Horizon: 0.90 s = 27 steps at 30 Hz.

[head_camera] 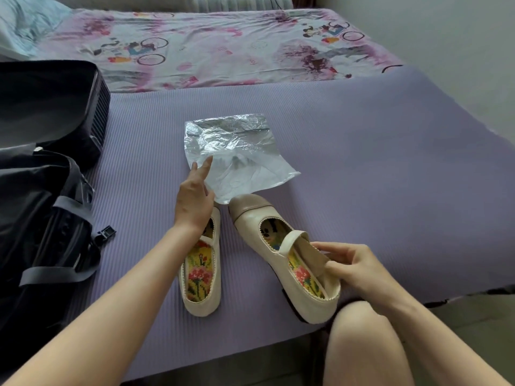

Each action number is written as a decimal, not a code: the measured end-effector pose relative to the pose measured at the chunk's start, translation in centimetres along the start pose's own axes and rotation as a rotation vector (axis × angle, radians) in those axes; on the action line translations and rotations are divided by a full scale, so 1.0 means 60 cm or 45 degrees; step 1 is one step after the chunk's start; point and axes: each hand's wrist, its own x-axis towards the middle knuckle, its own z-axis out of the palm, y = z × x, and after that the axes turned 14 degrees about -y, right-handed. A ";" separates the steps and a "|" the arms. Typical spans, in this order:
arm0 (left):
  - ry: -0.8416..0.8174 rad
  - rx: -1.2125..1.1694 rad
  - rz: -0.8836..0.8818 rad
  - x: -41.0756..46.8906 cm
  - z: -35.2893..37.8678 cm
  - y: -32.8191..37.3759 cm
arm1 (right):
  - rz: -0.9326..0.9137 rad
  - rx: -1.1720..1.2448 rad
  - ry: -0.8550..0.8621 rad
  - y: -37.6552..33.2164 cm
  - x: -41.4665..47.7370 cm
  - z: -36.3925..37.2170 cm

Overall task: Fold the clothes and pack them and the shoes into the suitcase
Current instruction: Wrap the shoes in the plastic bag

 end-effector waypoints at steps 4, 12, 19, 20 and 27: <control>0.002 0.005 0.027 -0.004 0.003 -0.001 | -0.029 0.099 -0.032 -0.025 0.005 0.016; -0.068 0.012 0.217 -0.024 0.023 -0.005 | -0.084 0.330 0.154 -0.076 0.130 0.092; -0.067 0.003 0.237 -0.035 0.035 -0.015 | -0.100 0.290 0.445 -0.071 0.208 0.126; -0.083 0.004 0.229 -0.036 0.038 -0.020 | -0.116 0.247 0.425 -0.061 0.194 0.137; -0.098 -0.047 0.208 -0.026 0.044 -0.026 | 0.043 -0.247 0.528 0.008 0.153 0.227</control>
